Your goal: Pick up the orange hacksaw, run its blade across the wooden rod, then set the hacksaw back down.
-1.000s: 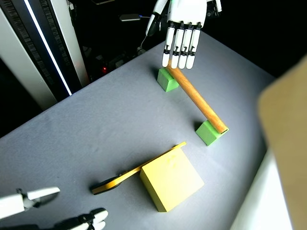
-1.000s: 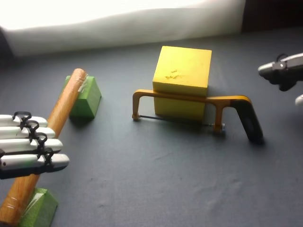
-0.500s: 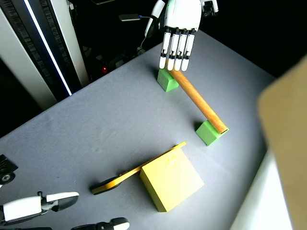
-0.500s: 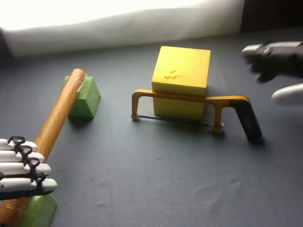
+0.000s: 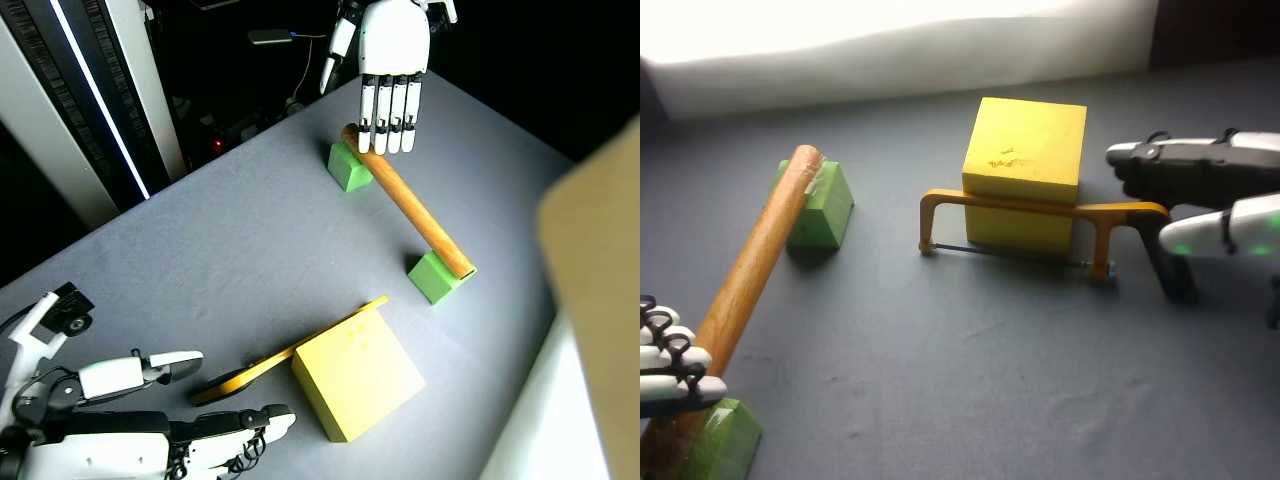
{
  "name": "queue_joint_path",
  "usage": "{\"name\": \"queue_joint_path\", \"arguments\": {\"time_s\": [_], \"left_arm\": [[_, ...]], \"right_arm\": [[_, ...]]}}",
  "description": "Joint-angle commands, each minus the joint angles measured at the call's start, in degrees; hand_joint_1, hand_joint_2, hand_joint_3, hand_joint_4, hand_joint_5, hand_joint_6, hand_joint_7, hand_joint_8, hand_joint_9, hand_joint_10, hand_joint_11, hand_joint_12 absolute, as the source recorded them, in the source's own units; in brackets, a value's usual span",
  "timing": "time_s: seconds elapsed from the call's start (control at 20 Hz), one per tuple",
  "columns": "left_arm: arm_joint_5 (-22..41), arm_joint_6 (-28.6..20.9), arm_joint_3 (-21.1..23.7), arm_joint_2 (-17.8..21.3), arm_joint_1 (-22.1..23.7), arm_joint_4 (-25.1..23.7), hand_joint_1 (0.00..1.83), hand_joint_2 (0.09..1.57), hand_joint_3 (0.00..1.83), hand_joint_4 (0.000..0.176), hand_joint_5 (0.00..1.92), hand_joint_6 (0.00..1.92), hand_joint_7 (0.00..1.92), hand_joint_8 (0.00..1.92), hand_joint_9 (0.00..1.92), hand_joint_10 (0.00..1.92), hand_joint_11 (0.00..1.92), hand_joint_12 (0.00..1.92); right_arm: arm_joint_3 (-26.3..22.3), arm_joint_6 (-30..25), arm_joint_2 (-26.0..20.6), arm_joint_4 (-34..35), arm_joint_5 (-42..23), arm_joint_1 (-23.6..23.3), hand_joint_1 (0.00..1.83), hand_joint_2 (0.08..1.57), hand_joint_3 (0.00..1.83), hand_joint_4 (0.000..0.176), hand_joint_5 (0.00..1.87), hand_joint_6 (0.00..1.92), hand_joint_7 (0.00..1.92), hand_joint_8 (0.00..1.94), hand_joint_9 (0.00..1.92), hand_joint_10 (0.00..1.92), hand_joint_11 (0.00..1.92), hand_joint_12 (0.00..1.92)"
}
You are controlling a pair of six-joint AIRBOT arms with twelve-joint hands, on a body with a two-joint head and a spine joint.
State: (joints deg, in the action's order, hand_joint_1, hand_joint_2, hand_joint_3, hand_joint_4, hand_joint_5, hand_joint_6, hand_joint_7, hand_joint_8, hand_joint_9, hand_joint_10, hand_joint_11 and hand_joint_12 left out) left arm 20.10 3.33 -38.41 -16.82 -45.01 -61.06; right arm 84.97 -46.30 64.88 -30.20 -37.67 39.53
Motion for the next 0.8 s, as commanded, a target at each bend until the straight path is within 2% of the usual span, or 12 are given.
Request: {"name": "queue_joint_path", "arguments": {"time_s": [0.0, 0.35, 0.75], "left_arm": [[1.27, 0.05, 0.15, 0.20, 0.32, 1.00, 0.00, 1.25, 0.00, 0.000, 0.11, 0.01, 0.08, 0.01, 0.03, 0.01, 0.01, 0.00], [1.06, 0.05, 0.52, 0.11, -1.73, 1.00, 0.00, 1.24, 0.00, 0.000, 0.11, 0.00, 0.09, 0.01, 0.04, 0.01, 0.02, 0.01], [1.06, 0.05, 1.34, 0.11, -1.73, 1.00, 0.00, 1.25, 0.00, 0.000, 0.12, 0.01, 0.11, 0.01, 0.06, 0.01, 0.02, 0.01]], "right_arm": [[-0.01, -0.26, -0.10, 2.92, -4.42, -0.65, 1.23, 1.22, 0.00, 0.000, 0.18, 0.00, 0.13, 0.00, 0.19, 0.00, 0.00, 0.84], [-0.01, 5.96, 3.22, 11.87, -1.23, -1.55, 1.21, 1.26, 0.01, 0.000, 0.18, 0.00, 0.15, 0.00, 0.21, 0.00, 0.00, 0.85], [-1.25, 7.53, 4.97, 12.47, 0.69, -3.28, 1.23, 1.23, 0.00, 0.000, 0.22, 0.01, 0.19, 0.01, 0.25, 0.01, 0.00, 0.92]]}}
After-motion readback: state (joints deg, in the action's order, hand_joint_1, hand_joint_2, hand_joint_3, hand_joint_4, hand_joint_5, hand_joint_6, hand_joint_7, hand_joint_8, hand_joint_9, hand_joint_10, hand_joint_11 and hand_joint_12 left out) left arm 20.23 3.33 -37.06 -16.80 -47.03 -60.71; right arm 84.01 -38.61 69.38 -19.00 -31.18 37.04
